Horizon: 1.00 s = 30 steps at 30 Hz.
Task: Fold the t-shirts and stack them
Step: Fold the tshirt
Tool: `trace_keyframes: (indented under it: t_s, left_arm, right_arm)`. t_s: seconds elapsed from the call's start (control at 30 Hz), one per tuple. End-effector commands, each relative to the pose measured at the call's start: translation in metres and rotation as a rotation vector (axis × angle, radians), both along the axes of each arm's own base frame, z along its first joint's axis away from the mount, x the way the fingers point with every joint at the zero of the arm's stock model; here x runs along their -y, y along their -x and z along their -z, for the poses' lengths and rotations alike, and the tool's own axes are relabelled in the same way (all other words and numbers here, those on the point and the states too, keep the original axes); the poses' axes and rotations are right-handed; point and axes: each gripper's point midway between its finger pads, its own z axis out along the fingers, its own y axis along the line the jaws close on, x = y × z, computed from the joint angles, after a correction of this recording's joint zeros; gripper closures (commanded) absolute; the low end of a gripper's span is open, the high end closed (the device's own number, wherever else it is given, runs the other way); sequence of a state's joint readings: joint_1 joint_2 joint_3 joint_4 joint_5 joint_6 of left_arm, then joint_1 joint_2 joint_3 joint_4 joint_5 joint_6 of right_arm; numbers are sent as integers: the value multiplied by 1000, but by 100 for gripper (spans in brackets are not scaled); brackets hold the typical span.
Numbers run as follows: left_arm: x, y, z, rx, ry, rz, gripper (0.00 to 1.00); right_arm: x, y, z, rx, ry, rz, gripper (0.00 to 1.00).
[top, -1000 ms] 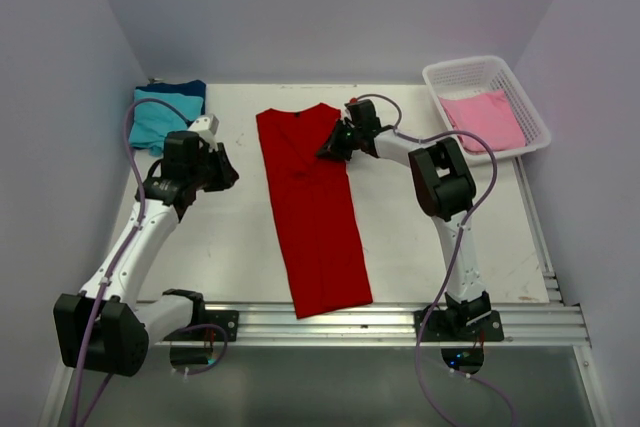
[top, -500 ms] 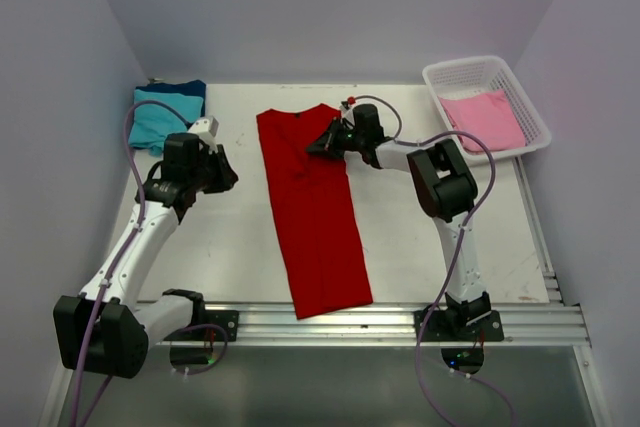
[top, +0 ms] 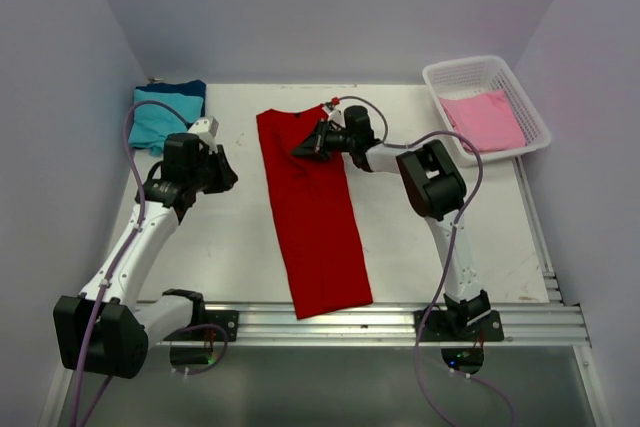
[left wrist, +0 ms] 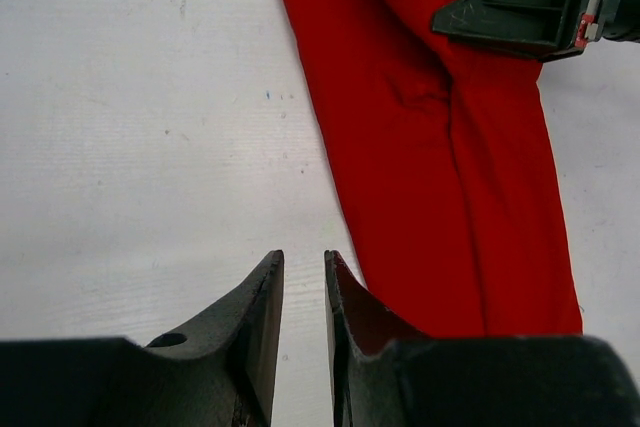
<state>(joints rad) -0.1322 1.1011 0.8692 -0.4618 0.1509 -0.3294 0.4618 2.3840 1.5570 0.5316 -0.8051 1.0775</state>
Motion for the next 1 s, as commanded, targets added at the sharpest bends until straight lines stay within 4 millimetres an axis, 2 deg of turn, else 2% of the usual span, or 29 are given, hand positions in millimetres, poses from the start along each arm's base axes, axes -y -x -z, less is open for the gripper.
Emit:
trace_keyframes:
  t_s: [0.0,0.27,0.3,0.33,0.5,0.57,0.6,0.67,0.7,0.77,0.8,0.83,0.87,0.9,0.93,0.97]
  left_arm:
    - [-1,-2,-6,30,-10,0,74]
    - [0,-2,-6,30,-5,2,75]
    - [0,-2,-5,26,-3,2,75]
    - [0,-2,-6,29,-3,2,75]
    - [0,-2,-6,30,2,3,75]
    - [2,-2,-6,34,8,10,75]
    - [3,-2,-7,39,15,15,75]
    - [8,-2,-9,49,35,35,76]
    - [10,-2,-7,49,45,42,77]
    - [19,-2,-8,71,81,79,81]
    - [23,-3,-7,77,104,90,83]
    - [32,-5,-6,103,151,119,87]
    - [37,-7,-7,125,167,141,90]
    - [43,-8,-7,126,210,147,94]
    - [52,-8,-8,134,252,189,100]
    - [59,-15,-6,151,304,196,100]
  right_arm:
    - [-12,11,-12,43,19,-94,100]
    - [-10,23,-5,56,88,-143,64]
    - [-10,24,-6,57,87,-146,53]
    - [-9,24,-7,61,87,-147,49]
    - [-8,25,-17,111,87,-147,43]
    - [-4,21,-26,129,89,-124,50]
    - [-2,18,-28,133,88,-113,64]
    - [4,9,-38,147,86,-82,81]
    - [7,3,-40,149,99,-50,100]
    - [17,-8,-51,180,119,-7,100]
    - [23,-13,-42,174,183,27,100]
    - [27,-21,-51,193,215,55,100]
    - [33,-27,-47,188,263,81,100]
    - [44,-24,-32,149,358,93,100]
    - [60,-38,-24,152,465,179,100]
    - [69,-49,-30,168,530,230,100]
